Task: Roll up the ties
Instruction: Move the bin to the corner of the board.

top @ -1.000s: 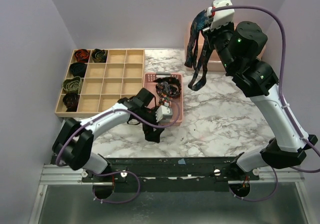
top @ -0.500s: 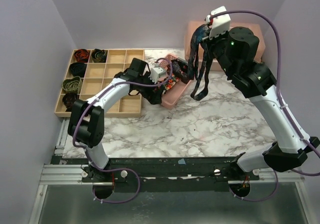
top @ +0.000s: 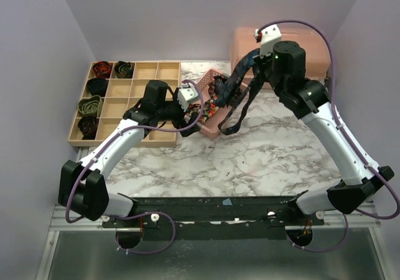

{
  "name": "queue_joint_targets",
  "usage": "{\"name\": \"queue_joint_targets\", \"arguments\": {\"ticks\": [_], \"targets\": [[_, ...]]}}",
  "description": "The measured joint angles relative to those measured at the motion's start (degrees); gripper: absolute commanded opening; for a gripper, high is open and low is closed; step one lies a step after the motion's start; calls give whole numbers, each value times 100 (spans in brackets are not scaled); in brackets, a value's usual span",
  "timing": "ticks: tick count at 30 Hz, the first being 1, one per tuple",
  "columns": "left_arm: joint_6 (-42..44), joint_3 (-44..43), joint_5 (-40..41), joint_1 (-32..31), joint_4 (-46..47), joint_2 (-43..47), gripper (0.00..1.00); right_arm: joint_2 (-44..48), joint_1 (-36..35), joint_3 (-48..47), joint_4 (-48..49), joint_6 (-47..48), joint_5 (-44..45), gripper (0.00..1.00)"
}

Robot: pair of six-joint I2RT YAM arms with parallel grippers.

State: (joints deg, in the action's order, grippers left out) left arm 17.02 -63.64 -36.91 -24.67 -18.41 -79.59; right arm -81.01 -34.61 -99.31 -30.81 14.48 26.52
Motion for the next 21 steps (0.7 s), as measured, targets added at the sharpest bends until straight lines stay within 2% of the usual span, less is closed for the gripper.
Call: {"name": "queue_joint_targets", "arguments": {"ticks": [7, 14, 18, 21], "targets": [[-13, 573, 2, 319, 7, 616, 98, 35, 1864, 472, -894, -249, -916, 0], [-136, 595, 2, 643, -39, 763, 98, -199, 1969, 2037, -1016, -461, -1856, 0], [-299, 595, 4, 949, -149, 918, 98, -857, 1969, 2686, -490, -483, -2282, 0], [-358, 590, 28, 1158, -310, 1224, 98, -1591, 1967, 2728, 9, -498, -2516, 0]]}}
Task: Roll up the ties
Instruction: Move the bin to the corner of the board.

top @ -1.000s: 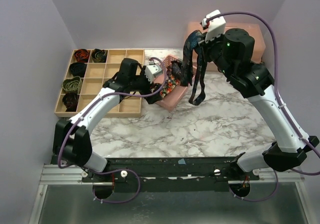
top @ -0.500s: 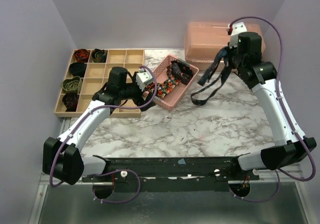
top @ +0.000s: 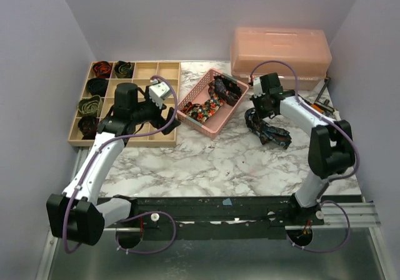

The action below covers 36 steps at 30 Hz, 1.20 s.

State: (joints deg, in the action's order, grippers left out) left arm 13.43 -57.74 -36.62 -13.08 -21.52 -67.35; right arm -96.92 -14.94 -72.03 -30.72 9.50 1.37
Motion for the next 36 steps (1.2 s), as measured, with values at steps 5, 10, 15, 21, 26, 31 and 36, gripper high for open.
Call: {"name": "queue_joint_targets", "arguments": {"ticks": [5, 10, 15, 21, 26, 31, 36], "targets": [[-4, 0, 140, 258, -278, 586, 98, -1268, -61, -472, 717, 7, -184, 0], [-4, 0, 280, 503, -518, 1045, 99, -1880, -302, -916, 1368, 114, -190, 0], [-4, 61, 382, 640, -645, 1233, 98, -2153, -680, -1340, 1711, 350, -111, 0], [-2, 173, 424, 691, -811, 1272, 98, -2754, -748, -1985, 2138, 581, -87, 0], [22, 188, 424, 702, -820, 1252, 98, -3088, -850, -2465, 2387, 710, -315, 0], [632, 310, 7, 544, -1014, 1117, 96, -3008, -866, -2518, 2369, 802, -317, 0], [1456, 505, -2, -638, -1266, 522, 95, -2059, -863, -1368, 2184, 833, -275, 0]]}}
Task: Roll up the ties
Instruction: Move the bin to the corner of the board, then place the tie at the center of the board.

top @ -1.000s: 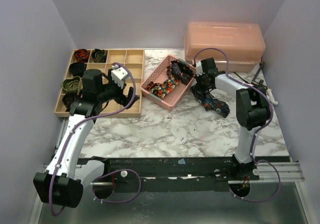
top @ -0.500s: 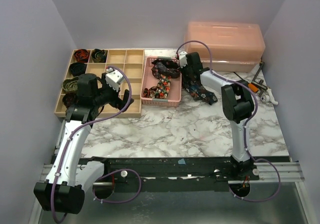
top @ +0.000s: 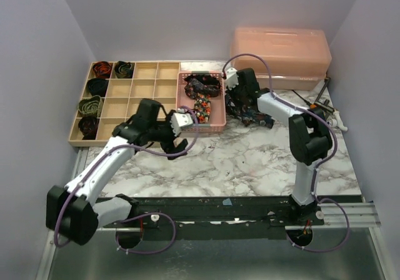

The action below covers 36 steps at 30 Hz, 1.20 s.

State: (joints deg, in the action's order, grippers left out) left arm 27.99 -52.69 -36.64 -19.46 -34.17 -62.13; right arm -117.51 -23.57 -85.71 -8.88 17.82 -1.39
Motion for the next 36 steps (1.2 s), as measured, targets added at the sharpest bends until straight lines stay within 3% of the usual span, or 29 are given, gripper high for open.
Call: {"name": "queue_joint_targets", "arguments": {"ticks": [3, 6, 11, 18, 22, 29, 33, 36], "targets": [[310, -31, 39, -664, -28, -839, 95, 802, 31, 535, -358, -35, 125, 0], [382, -433, 212, -887, -127, -1878, 95, 1469, 125, 756, -662, -125, 221, 0], [173, -1954, 678, -868, -177, -3773, 96, 2406, 391, 789, -1185, -229, 321, 0], [-271, -3644, 1108, -612, -107, -4870, 98, 2979, 400, 229, -1998, -271, -258, 0], [-667, -3971, 979, -387, 125, -4907, 98, 2905, 321, -540, -2363, -437, -890, 0], [-1740, -2745, 76, 557, 883, -3534, 98, 2900, -275, -1554, -2398, -848, -1882, 1], [-1952, -2492, -28, 769, 1060, -2732, 98, 2970, -350, -1574, -2243, -1193, -1880, 1], [-1967, -2293, -44, 800, 1143, -2339, 98, 3287, -251, -791, -2033, -1272, -1458, 22]]}}
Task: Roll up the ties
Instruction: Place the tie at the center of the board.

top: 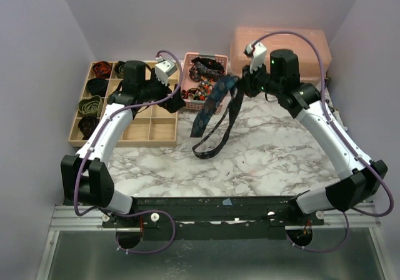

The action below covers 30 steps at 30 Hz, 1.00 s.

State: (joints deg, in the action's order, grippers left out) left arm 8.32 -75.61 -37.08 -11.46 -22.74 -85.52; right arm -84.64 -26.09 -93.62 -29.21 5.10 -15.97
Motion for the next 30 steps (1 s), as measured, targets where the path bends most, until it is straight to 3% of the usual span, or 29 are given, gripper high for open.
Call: {"name": "queue_joint_targets", "arguments": {"ticks": [2, 4, 9, 13, 16, 19, 22, 25, 30], "targets": [[79, 216, -4, 11, 17, 210, 98, 391, 146, 1001, 11, 186, 299, 50], [221, 501, -2, 20, -2, 361, 98, 798, 400, 2144, -175, 619, 555, 67], [756, 1150, -7, 20, -269, 566, 98, 1130, 1102, 3676, -1749, 2039, 800, 83], [1325, 1624, -22, -122, -485, 833, 96, 1228, 1115, 3449, -2618, 2903, 546, 83], [1755, 1958, -13, -505, -625, 1038, 95, 1080, 1104, 2957, -2769, 3117, 184, 74], [2046, 2173, -2, -1001, -673, 1099, 95, 446, 1036, 2343, -2688, 3045, -175, 60], [2052, 2223, 7, -1191, -669, 1099, 95, -531, 793, 1749, -2288, 2815, -236, 58], [1773, 2192, 37, -1034, -612, 1115, 96, -1235, 299, 1578, -1797, 2583, -94, 58], [1191, 2146, 17, -144, -505, 1248, 97, -1810, -678, 1574, -1327, 2280, 238, 66]]}}
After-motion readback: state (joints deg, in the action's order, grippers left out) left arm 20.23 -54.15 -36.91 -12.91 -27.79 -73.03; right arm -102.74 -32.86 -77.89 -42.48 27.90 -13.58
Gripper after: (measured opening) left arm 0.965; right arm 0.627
